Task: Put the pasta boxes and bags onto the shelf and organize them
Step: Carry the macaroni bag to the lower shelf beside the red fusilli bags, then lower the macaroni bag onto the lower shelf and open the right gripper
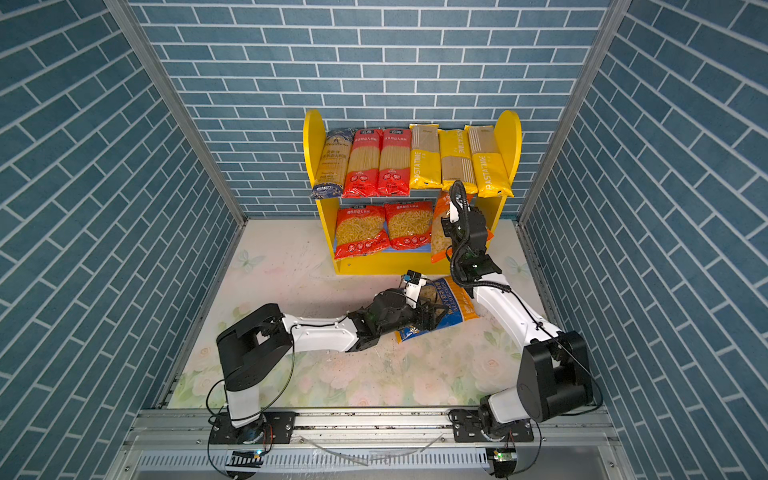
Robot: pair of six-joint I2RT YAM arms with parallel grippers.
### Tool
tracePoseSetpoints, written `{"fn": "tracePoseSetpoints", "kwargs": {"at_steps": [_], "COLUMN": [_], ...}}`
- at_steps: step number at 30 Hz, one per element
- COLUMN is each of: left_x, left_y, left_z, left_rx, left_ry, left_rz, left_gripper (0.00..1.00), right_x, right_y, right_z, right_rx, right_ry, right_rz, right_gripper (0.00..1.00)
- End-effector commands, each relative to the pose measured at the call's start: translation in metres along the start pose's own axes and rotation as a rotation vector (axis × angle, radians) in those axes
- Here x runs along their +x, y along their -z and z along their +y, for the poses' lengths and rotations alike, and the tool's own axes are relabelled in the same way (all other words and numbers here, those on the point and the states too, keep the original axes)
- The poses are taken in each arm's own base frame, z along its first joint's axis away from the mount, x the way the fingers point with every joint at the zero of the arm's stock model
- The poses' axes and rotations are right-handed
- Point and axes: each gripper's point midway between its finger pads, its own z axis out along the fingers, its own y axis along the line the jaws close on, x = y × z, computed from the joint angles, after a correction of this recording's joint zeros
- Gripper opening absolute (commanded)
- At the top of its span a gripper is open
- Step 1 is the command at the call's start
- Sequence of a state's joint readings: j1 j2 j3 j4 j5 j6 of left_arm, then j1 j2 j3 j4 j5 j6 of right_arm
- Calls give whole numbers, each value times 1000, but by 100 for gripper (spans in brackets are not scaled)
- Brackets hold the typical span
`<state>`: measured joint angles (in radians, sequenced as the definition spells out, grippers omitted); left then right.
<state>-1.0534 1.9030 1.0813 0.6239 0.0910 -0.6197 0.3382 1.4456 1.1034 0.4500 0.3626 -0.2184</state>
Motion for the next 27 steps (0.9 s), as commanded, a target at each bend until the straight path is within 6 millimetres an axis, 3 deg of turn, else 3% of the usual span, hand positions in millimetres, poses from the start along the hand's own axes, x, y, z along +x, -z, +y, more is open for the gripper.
{"fn": "tracePoseSetpoints", "kwargs": {"at_steps": [1, 5, 12, 20, 27], "left_x": [0, 2, 0, 1, 1], "left_y": [1, 2, 2, 1, 1], "left_z": [4, 4, 4, 3, 4], "left_rx": [-9, -10, -6, -1, -2], "left_ry": [-8, -9, -7, -11, -12], "left_rz": [0, 7, 6, 11, 10], "left_gripper": [78, 78, 78, 78, 78], "right_x": [31, 82, 131, 124, 118], "right_y": [-10, -16, 0, 19, 48], "right_z": [-14, -20, -44, -47, -56], "right_rx": [34, 87, 241, 228, 233], "right_ry": [-99, -72, 7, -54, -127], "right_rz": [32, 182, 373, 405, 465], "right_gripper": [0, 1, 33, 46, 57]}}
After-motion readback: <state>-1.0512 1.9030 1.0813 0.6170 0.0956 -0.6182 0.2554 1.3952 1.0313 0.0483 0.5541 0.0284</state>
